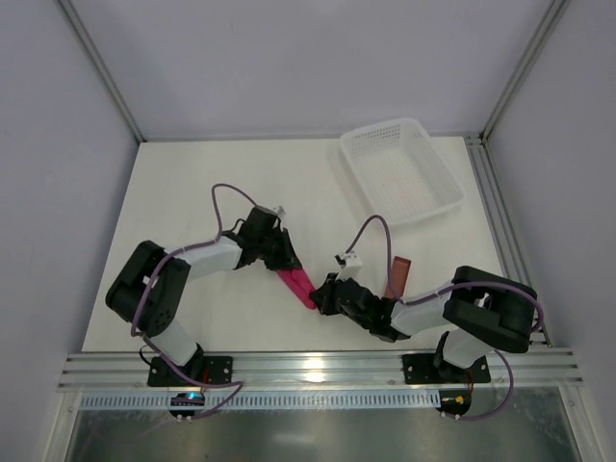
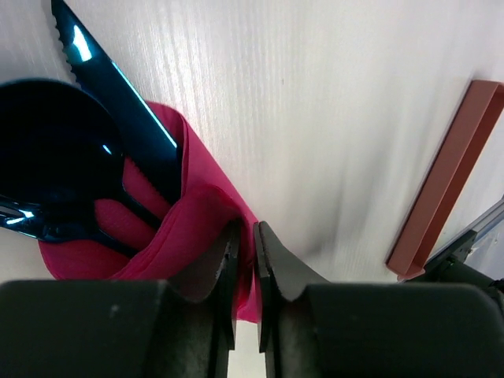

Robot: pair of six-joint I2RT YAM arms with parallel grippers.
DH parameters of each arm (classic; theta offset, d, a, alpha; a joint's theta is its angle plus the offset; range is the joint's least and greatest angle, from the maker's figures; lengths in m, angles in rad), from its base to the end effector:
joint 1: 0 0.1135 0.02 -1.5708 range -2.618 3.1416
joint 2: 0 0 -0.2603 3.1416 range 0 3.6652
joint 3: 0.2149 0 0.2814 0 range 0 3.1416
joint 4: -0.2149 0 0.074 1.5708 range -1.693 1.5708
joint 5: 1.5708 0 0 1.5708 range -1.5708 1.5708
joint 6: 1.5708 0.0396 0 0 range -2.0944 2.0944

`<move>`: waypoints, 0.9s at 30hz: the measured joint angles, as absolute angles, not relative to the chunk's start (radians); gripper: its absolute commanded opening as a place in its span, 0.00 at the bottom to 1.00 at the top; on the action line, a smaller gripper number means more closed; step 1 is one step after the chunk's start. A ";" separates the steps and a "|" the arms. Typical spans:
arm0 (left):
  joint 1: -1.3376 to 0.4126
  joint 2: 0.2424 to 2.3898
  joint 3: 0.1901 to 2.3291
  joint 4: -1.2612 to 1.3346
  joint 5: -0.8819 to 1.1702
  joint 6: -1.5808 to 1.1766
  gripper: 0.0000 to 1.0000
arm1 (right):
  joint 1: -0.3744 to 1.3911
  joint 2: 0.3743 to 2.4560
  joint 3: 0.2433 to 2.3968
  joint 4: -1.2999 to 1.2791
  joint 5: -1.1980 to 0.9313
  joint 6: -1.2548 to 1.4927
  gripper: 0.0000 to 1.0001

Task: Place the utensils on the paper napkin and roll it up
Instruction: Roll the napkin at the center of the board.

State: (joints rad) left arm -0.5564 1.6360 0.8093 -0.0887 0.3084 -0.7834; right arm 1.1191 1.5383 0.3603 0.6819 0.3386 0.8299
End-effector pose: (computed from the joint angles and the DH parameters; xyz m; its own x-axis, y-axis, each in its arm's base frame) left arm 0.2785 -0.1874 0.1230 -0.9430 -0.2054 -0.2620 -0.0072 0.7995 -0.6006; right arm 0.1298 0.2373 0.0896 -0.6723 0.2087 -0.7102 -0.3334 0.7713 0.5422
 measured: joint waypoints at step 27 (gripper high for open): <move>-0.558 1.398 0.717 -0.147 0.176 -0.805 0.11 | 1.122 1.522 0.292 0.735 0.397 1.018 0.04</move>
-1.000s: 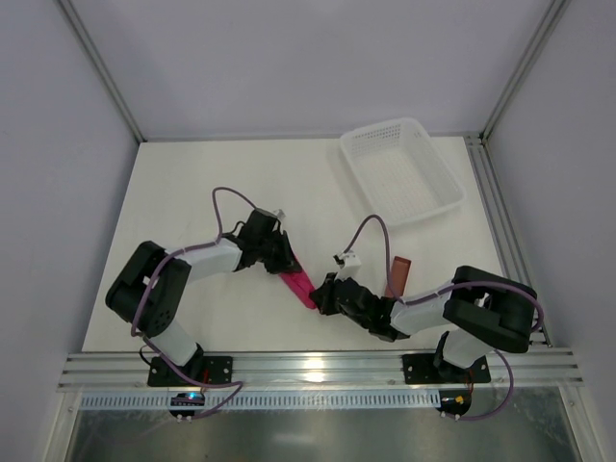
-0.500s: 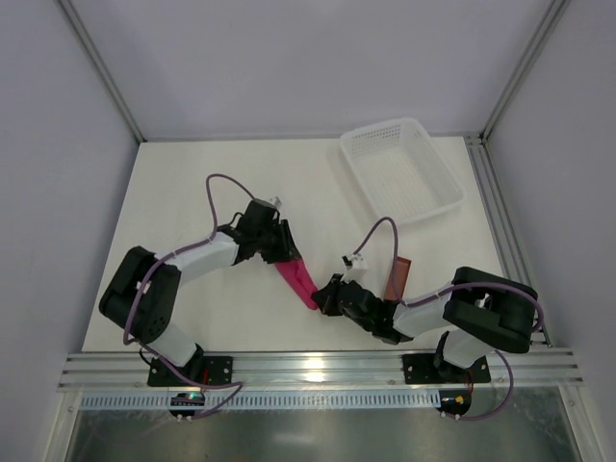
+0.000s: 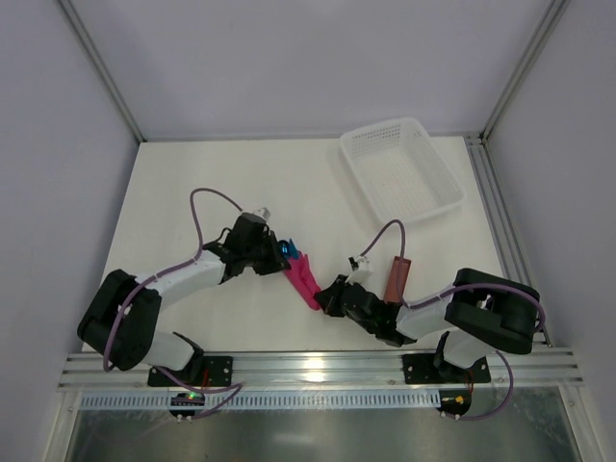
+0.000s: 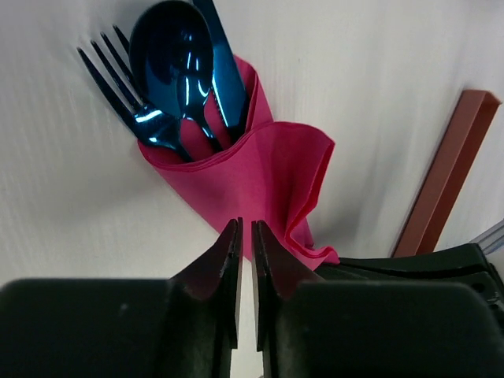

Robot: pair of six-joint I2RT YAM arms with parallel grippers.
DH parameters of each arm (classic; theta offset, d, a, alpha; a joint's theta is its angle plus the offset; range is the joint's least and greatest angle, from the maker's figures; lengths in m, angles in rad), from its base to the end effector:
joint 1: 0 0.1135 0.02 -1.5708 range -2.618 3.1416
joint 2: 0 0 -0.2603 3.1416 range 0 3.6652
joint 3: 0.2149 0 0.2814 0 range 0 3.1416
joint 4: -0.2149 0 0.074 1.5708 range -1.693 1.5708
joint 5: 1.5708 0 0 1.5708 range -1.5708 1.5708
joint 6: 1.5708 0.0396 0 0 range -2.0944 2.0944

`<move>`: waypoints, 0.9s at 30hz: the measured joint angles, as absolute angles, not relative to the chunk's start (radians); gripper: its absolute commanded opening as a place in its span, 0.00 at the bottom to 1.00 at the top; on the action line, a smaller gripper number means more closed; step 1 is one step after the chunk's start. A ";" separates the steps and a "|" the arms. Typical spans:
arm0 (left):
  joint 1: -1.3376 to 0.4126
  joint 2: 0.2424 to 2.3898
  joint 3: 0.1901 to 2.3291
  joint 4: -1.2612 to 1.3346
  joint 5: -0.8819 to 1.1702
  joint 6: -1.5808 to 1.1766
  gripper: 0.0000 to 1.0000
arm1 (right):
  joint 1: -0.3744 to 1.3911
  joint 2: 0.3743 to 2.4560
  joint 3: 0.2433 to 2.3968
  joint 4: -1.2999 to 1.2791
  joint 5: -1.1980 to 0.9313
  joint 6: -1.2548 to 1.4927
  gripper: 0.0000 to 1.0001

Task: Place the utensils on the paper napkin and roll it up
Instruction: Roll the napkin at the center of the board.

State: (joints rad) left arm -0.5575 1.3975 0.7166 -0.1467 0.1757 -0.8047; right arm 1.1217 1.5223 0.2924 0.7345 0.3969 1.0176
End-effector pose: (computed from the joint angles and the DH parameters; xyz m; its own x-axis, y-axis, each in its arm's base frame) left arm 0.2534 -0.1662 0.1603 -0.8809 -0.2869 -0.3764 -0.0195 0.8166 -0.5768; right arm 0.1237 0.2213 0.0819 -0.6897 0.3764 -0.6186 -0.1833 0.7357 0.6520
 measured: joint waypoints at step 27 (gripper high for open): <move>-0.712 1.594 0.716 0.034 0.213 -0.887 0.09 | 1.122 1.459 0.268 0.710 0.403 1.011 0.38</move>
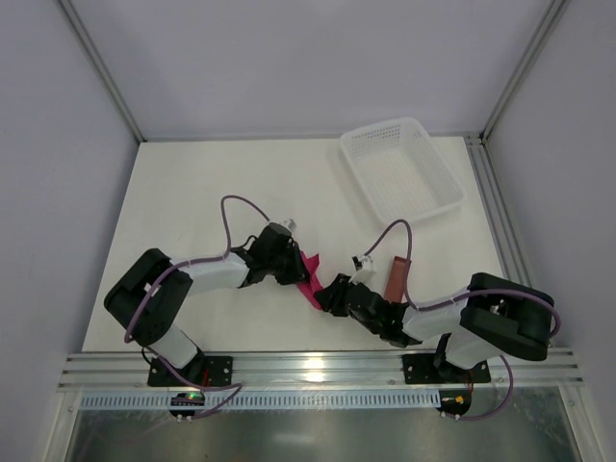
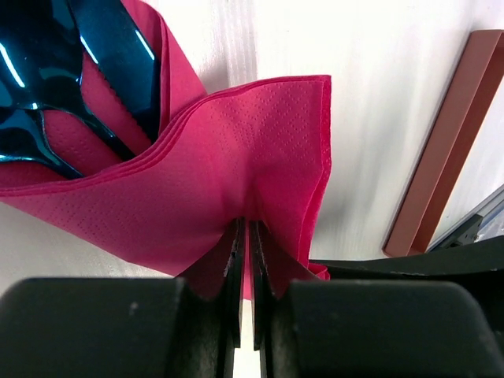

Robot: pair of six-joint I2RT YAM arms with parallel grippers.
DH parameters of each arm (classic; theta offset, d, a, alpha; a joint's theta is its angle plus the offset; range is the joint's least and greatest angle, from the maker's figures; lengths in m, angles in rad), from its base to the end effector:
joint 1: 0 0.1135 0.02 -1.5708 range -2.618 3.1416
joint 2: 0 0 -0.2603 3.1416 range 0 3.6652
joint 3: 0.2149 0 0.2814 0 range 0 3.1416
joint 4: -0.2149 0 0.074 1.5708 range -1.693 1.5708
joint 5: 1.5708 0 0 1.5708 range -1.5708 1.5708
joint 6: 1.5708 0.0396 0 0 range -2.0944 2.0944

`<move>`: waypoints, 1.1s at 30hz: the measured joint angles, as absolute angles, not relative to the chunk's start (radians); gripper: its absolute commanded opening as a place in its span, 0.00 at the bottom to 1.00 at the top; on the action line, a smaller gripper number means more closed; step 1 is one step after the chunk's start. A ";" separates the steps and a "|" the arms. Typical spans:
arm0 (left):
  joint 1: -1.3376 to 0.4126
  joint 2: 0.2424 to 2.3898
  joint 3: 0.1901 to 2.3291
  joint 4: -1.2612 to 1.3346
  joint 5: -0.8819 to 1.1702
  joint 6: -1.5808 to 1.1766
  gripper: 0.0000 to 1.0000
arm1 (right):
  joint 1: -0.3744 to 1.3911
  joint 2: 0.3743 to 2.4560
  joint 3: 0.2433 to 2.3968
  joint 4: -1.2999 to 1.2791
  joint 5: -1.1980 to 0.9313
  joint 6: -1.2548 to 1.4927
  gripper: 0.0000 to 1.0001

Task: Place the utensils on the paper napkin and roll it up
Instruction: Roll the napkin at the center of the board.

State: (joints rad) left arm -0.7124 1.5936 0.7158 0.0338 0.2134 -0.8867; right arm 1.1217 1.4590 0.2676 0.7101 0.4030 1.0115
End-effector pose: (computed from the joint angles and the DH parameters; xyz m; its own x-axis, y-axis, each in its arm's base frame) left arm 0.2387 -0.2172 0.1163 -0.9350 -0.1932 -0.2973 0.0327 0.7879 -0.6150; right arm 0.1210 0.2152 0.0879 -0.6811 0.3827 -0.6242 -0.1892 0.7315 0.6550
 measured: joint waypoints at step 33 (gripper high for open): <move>-0.715 1.659 0.779 0.032 0.222 -0.882 0.08 | 1.122 1.435 0.394 0.403 0.443 0.844 0.22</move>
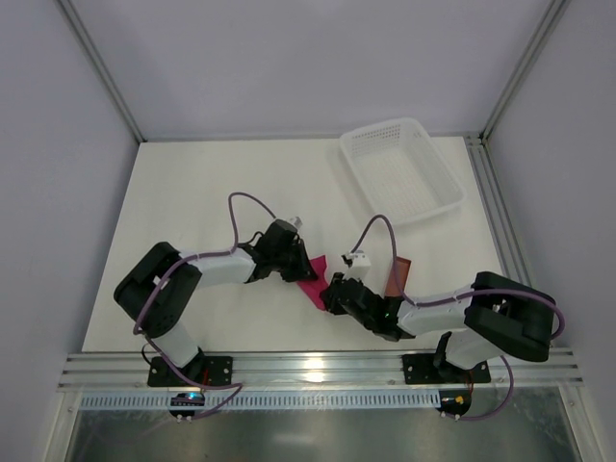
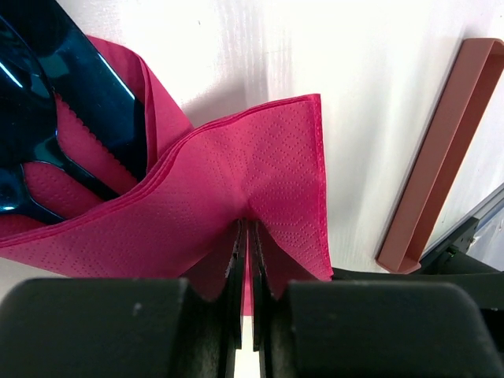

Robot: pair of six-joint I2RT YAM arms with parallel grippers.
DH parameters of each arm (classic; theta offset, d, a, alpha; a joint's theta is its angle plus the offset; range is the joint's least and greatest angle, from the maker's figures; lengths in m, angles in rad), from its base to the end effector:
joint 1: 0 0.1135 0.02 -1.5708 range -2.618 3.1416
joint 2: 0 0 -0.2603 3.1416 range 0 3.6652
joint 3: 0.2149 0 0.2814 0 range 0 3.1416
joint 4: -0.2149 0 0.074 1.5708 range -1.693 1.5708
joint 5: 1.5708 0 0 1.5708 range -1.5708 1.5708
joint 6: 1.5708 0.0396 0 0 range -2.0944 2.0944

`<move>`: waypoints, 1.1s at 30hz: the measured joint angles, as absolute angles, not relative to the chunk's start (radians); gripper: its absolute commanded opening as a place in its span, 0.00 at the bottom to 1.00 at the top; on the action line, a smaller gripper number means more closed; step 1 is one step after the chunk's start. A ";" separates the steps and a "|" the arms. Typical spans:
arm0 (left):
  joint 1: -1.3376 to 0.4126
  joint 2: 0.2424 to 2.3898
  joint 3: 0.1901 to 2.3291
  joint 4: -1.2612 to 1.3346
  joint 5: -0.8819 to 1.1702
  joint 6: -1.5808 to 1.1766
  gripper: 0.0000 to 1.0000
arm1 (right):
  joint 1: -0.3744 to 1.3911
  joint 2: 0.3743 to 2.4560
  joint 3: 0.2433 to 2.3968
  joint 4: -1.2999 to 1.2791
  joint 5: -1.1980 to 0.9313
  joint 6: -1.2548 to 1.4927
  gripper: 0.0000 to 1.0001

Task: Place the utensils on the paper napkin and roll it up
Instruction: Roll the napkin at the center of the board.

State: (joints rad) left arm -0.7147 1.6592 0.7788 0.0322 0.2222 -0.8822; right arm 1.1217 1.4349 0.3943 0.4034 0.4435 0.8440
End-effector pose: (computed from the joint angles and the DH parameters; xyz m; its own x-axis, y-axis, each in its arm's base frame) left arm 0.2502 -0.2287 0.1146 -0.9386 -0.1827 -0.2926 0.0387 0.7870 -0.6157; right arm 0.1298 0.2302 0.0993 -0.6678 0.1691 -0.7249 -0.2481 0.8675 0.4310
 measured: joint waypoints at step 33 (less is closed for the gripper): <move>-0.720 1.561 0.794 -0.060 0.179 -0.846 0.22 | 1.134 1.471 0.231 0.740 0.375 1.032 0.06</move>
State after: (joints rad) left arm -0.7197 1.5612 0.7940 -0.0601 0.1787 -0.8459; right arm 1.1336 1.4712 0.2310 0.7403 0.3752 1.0321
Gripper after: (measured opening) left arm 0.223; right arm 0.073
